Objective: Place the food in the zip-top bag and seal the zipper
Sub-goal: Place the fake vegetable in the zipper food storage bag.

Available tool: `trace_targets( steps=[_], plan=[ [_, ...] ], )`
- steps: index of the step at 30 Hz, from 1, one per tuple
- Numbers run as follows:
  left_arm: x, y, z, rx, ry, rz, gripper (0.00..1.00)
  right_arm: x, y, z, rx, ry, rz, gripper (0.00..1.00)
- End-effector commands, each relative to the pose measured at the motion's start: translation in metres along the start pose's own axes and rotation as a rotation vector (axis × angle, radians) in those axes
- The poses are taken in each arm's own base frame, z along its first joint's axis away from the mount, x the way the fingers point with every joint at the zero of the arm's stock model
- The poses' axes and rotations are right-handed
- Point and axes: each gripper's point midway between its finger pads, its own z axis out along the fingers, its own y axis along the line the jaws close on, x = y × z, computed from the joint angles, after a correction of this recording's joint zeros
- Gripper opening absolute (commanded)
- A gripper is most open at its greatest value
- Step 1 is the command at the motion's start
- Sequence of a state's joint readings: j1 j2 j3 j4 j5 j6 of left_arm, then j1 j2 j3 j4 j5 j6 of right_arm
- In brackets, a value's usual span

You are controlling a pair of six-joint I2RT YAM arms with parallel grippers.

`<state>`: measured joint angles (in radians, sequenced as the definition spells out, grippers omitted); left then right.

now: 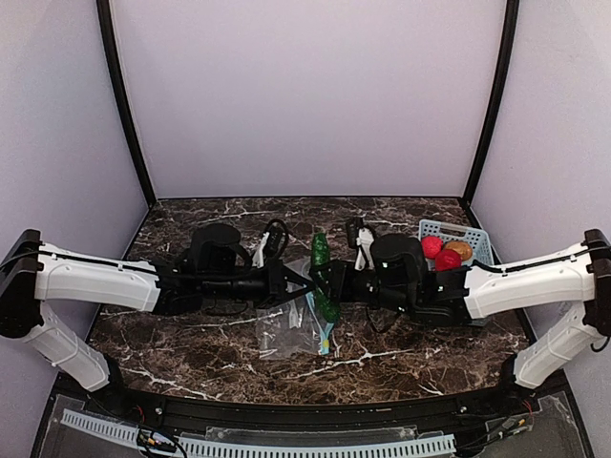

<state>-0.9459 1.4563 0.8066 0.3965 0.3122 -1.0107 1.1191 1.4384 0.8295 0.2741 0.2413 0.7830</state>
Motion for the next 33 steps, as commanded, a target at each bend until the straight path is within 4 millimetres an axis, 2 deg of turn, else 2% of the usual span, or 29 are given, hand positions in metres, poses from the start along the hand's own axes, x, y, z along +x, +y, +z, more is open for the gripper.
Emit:
trace_targets(
  steps=[1,6,8,11,14,20,23,31,33],
  plan=[
    [-0.007,-0.004,-0.005,0.024,-0.045,0.010,0.01,0.014,0.001,-0.012,0.022,0.056,0.105,0.26],
    [-0.005,-0.005,-0.006,0.038,-0.046,0.009,0.01,0.014,-0.011,-0.019,0.074,0.018,0.255,0.25],
    [-0.005,-0.005,-0.006,0.044,-0.048,0.005,0.01,0.013,-0.008,-0.017,0.066,0.015,0.260,0.25],
    [-0.005,-0.006,-0.005,0.053,-0.044,0.008,0.01,0.017,0.006,-0.010,0.025,0.063,0.221,0.24],
    [-0.003,-0.012,-0.006,0.072,-0.032,0.033,0.01,0.031,0.012,-0.006,0.000,0.147,0.176,0.24],
    [0.000,-0.018,-0.011,0.103,-0.008,0.092,0.01,0.058,0.005,-0.014,0.011,0.282,0.116,0.22],
    [0.003,-0.014,-0.013,0.092,0.005,0.105,0.01,0.067,0.006,-0.019,0.002,0.352,0.086,0.22],
    [0.014,-0.004,-0.017,0.071,0.061,0.116,0.01,0.074,0.011,-0.027,-0.004,0.455,-0.002,0.22],
    [0.018,0.003,-0.017,0.044,0.076,0.106,0.01,0.074,0.007,-0.029,0.022,0.459,-0.012,0.22]
  ],
)
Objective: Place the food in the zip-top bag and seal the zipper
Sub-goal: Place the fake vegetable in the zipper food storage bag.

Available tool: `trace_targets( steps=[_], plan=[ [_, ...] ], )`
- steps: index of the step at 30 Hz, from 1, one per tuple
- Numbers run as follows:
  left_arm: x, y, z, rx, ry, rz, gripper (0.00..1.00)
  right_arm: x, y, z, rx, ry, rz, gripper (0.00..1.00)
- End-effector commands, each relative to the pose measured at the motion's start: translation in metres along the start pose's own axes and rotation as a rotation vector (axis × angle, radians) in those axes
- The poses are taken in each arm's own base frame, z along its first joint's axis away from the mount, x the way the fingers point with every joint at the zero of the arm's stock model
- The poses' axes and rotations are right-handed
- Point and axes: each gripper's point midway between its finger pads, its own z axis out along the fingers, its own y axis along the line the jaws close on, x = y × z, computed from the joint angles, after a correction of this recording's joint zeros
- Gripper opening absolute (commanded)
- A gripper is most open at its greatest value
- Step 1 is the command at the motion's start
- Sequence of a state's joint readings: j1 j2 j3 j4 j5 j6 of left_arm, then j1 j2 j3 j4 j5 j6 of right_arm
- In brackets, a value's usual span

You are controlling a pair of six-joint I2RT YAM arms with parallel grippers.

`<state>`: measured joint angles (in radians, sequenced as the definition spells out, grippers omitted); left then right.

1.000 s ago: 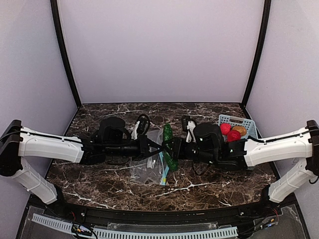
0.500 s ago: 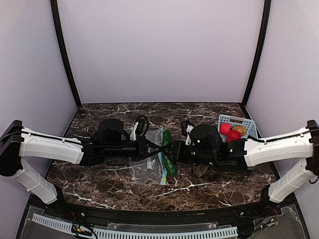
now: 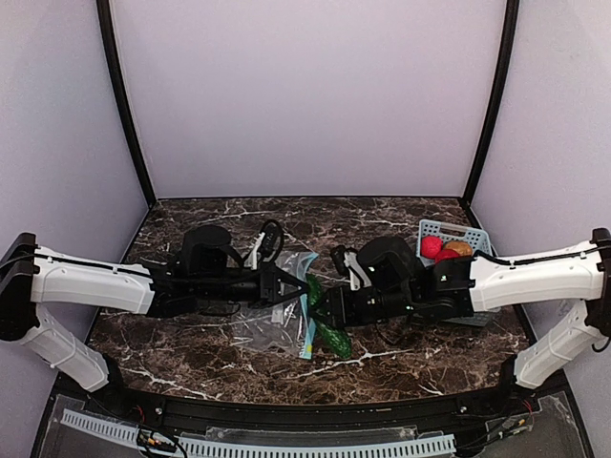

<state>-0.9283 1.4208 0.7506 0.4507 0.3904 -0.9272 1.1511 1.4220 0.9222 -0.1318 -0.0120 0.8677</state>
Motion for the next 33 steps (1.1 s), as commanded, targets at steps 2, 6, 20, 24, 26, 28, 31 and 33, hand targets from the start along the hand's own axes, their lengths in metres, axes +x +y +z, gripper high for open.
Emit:
trace_targets(
  steps=[2,6,20,24,26,28,31,33],
  plan=[
    [0.013,0.014,-0.007,-0.052,0.053,-0.002,0.01,0.005,-0.003,-0.008,0.027,0.044,-0.051,0.22],
    [0.015,0.031,-0.009,-0.105,0.051,-0.029,0.01,0.007,0.002,-0.022,-0.004,0.048,-0.076,0.23],
    [0.014,0.030,0.000,-0.070,0.065,-0.004,0.01,0.045,0.014,-0.017,-0.081,0.247,-0.137,0.22],
    [0.013,0.027,-0.001,-0.060,0.058,0.012,0.01,0.055,0.003,-0.011,-0.025,0.299,-0.092,0.22],
    [0.012,0.025,-0.002,-0.050,0.055,0.028,0.01,0.059,-0.002,-0.009,-0.002,0.319,-0.070,0.22],
    [0.012,0.021,-0.001,-0.032,0.060,0.040,0.01,0.059,-0.004,-0.008,0.009,0.325,-0.047,0.22],
    [0.016,0.014,0.000,0.007,0.088,0.059,0.01,0.052,-0.006,-0.006,0.004,0.323,-0.002,0.22],
    [0.019,0.009,0.000,0.031,0.111,0.073,0.01,0.044,-0.003,-0.004,-0.010,0.310,0.008,0.21]
  ],
)
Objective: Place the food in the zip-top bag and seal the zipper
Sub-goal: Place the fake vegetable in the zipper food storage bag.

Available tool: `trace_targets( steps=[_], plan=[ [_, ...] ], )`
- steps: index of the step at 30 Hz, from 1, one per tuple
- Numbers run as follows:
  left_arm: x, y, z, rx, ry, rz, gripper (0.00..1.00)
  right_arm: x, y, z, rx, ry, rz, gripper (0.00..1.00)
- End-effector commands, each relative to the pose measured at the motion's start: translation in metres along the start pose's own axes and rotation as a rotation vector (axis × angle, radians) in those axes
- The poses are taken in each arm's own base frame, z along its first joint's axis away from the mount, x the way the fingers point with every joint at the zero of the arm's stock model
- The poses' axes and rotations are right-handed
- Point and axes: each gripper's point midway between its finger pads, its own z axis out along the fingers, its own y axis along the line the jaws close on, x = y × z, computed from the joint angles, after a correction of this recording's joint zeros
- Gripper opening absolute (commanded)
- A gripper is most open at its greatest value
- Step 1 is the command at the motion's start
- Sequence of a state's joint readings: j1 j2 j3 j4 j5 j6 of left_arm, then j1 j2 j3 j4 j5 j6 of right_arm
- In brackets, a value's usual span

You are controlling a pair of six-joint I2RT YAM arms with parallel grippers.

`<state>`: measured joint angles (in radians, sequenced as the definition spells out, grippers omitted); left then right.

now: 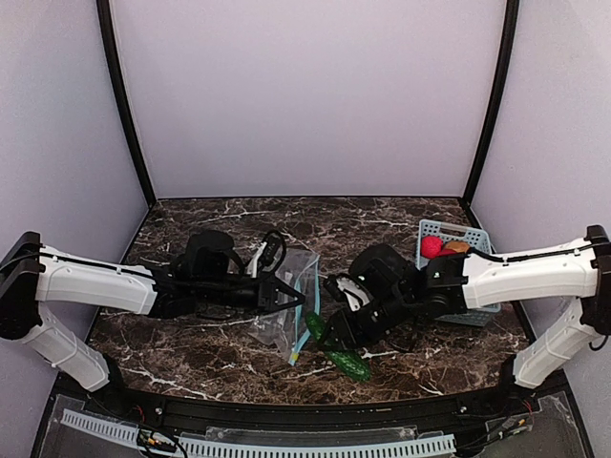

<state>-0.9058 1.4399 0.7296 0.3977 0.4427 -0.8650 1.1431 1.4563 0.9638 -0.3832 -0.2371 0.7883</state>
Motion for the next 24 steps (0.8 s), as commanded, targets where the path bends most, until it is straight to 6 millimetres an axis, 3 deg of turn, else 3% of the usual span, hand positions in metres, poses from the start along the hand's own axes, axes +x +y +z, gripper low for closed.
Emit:
trace_targets(
  steps=[1,9,16,20,24],
  plan=[
    [0.004,-0.016,0.000,0.079,0.042,0.067,0.01,-0.022,0.009,-0.005,-0.044,-0.029,0.046,0.22],
    [0.019,-0.026,0.000,0.120,0.113,0.104,0.01,-0.068,0.019,-0.017,-0.115,-0.165,0.076,0.21],
    [0.020,-0.049,0.003,0.202,0.121,0.116,0.01,-0.086,0.007,-0.011,-0.126,-0.241,0.189,0.21],
    [0.021,-0.046,0.008,0.196,0.123,0.094,0.01,-0.100,-0.001,-0.013,-0.135,-0.308,0.303,0.21],
    [0.020,-0.047,0.011,0.213,0.098,0.046,0.01,-0.116,0.006,-0.018,-0.207,-0.397,0.342,0.21]
  ],
)
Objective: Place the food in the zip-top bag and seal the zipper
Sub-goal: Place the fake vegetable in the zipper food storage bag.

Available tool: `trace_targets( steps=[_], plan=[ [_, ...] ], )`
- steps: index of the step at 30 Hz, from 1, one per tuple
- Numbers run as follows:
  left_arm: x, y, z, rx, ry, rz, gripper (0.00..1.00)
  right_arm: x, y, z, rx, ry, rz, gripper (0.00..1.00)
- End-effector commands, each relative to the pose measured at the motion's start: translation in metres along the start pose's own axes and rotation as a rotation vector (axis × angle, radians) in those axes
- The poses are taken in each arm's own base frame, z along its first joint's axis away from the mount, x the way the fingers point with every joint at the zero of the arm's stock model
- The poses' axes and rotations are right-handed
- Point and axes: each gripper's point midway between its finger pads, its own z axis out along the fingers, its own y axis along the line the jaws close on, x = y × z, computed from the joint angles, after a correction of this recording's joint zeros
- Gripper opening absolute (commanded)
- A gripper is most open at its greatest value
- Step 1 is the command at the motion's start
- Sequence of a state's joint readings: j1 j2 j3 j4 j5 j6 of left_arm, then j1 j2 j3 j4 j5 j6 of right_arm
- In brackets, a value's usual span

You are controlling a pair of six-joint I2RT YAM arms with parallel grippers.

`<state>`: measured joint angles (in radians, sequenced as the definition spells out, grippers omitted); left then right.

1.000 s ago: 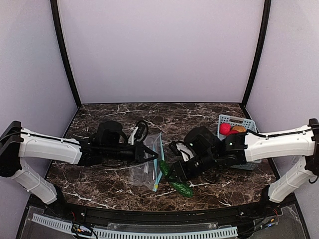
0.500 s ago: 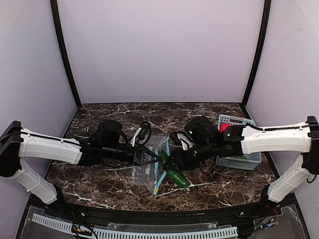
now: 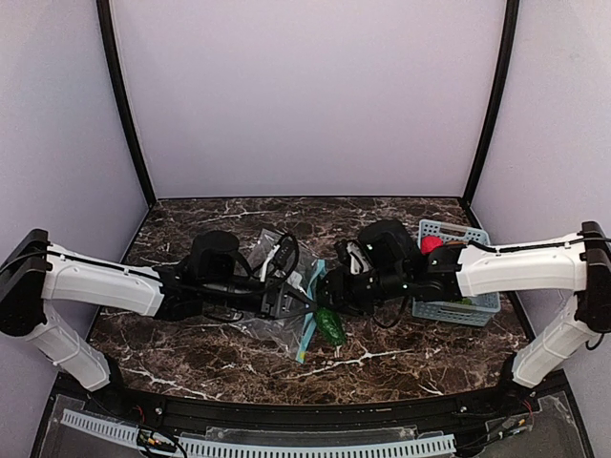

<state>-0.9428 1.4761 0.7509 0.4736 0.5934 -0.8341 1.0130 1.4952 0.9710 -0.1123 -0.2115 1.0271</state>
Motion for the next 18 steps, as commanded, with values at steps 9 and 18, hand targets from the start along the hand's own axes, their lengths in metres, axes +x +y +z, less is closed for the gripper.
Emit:
trace_targets(
  steps=[9,18],
  plan=[
    [-0.017,0.011,-0.003,-0.036,-0.167,-0.193,0.01,-0.044,0.021,-0.001,-0.099,-0.213,0.074,0.29],
    [-0.037,0.004,0.001,0.032,-0.256,-0.276,0.01,-0.036,0.004,0.013,-0.020,-0.182,0.057,0.37]
  ],
)
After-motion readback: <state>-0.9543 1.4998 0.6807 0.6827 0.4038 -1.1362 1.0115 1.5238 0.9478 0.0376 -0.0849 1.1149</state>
